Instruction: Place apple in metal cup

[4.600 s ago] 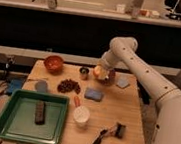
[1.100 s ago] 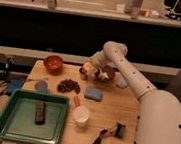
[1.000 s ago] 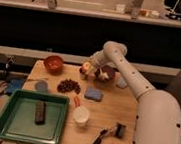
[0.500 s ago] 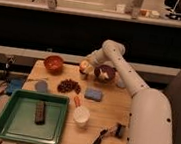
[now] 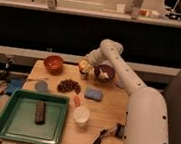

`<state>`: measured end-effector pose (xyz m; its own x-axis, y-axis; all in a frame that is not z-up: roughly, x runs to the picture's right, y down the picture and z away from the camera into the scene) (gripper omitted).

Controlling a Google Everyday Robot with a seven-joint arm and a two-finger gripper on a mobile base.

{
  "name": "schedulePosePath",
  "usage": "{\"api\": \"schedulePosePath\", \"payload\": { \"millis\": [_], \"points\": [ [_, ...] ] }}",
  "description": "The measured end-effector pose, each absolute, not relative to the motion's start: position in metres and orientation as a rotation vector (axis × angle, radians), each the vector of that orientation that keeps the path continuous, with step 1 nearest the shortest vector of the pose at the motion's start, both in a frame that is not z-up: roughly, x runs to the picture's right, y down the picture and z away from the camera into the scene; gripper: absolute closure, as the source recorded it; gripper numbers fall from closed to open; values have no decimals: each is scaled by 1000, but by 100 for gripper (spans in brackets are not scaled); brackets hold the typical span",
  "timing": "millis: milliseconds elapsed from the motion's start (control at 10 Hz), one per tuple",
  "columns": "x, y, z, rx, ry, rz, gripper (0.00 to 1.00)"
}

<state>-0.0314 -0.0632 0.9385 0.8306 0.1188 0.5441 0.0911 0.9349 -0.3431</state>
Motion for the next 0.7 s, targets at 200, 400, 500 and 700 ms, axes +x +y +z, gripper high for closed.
{"api": "schedulePosePath", "payload": {
  "millis": [200, 400, 500, 700],
  "points": [
    [-35, -62, 939, -368, -588, 4, 20],
    [-36, -62, 939, -369, -585, -1, 20],
    [-35, -61, 939, -372, -582, -3, 20],
    [-32, -62, 939, -380, -579, -4, 20]
  ]
}}
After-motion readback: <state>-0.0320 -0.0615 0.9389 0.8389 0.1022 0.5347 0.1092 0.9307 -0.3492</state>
